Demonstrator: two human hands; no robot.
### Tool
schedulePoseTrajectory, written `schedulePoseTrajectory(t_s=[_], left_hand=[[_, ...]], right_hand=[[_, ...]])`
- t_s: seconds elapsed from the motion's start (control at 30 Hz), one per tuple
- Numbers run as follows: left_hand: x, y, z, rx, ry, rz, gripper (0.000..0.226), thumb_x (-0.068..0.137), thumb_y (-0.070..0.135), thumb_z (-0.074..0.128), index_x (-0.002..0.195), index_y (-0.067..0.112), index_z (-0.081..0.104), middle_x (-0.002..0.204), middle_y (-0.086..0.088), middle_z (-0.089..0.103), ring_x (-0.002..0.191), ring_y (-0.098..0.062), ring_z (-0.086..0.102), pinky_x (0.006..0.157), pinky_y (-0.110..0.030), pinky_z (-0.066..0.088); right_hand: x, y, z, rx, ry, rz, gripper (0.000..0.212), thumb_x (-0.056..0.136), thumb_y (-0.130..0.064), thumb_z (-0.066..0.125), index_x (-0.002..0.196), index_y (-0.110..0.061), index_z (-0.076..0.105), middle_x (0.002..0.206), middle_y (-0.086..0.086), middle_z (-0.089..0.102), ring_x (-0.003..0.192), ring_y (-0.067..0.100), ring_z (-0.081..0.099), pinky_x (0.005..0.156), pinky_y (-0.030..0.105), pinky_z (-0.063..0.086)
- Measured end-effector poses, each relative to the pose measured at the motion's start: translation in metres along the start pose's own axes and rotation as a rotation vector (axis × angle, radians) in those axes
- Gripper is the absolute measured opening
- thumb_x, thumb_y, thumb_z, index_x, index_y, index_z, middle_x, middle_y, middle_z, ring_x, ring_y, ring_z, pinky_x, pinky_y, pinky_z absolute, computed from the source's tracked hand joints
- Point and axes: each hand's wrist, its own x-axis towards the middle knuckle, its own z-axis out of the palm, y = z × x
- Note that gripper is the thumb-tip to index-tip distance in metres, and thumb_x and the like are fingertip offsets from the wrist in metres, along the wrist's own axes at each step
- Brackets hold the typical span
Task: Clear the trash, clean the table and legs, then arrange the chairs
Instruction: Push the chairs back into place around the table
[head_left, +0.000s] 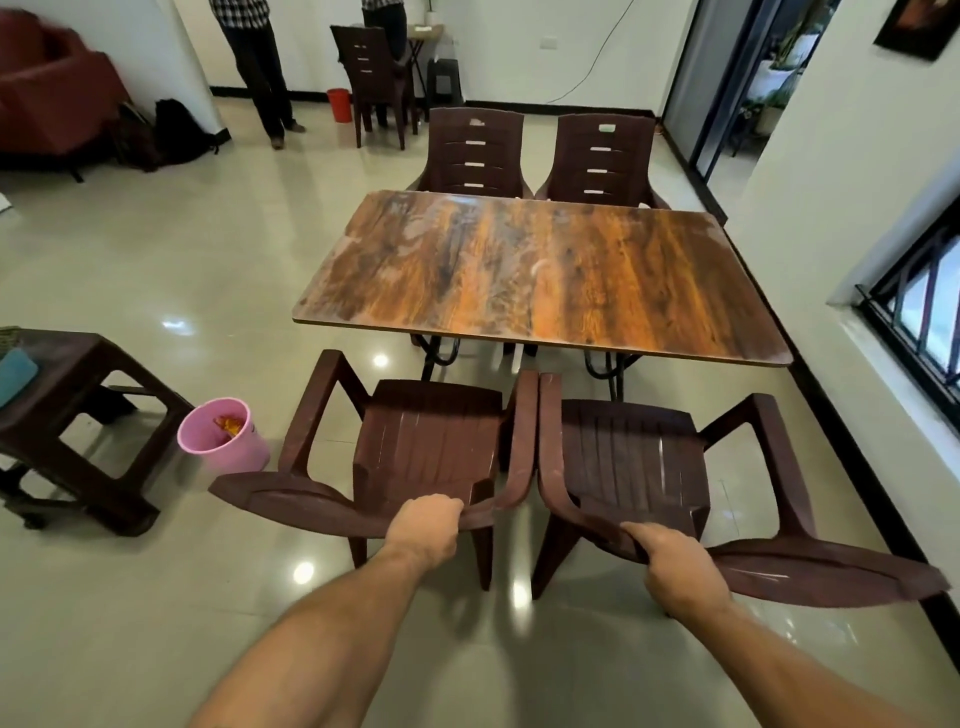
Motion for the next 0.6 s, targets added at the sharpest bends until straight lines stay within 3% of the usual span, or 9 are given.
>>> schedulePoseTrajectory(t_s=[0.2, 0.6], left_hand=[[-0.003, 0.004, 0.006, -0.015, 0.014, 0.018, 0.038, 0.092, 0.011, 0.051, 0.127, 0.023, 0.060, 0.121, -0.002, 0.065, 0.110, -0.025, 0.063, 0.101, -0.040, 0.049], [-0.005, -0.001, 0.013, -0.088, 0.051, 0.063, 0.041, 0.091, 0.012, 0.053, 0.129, 0.025, 0.060, 0.124, 0.001, 0.064, 0.115, -0.023, 0.062, 0.105, -0.038, 0.047]], right_hand=[[-0.005, -0.001, 0.000, 0.005, 0.002, -0.014, 0.057, 0.087, -0.003, 0.045, 0.137, -0.028, 0.058, 0.132, -0.006, 0.063, 0.118, 0.019, 0.060, 0.100, 0.030, 0.044], [-0.004, -0.006, 0.004, -0.032, 0.027, 0.012, 0.049, 0.089, -0.003, 0.041, 0.125, -0.030, 0.062, 0.118, -0.004, 0.066, 0.104, 0.021, 0.064, 0.091, 0.035, 0.050]])
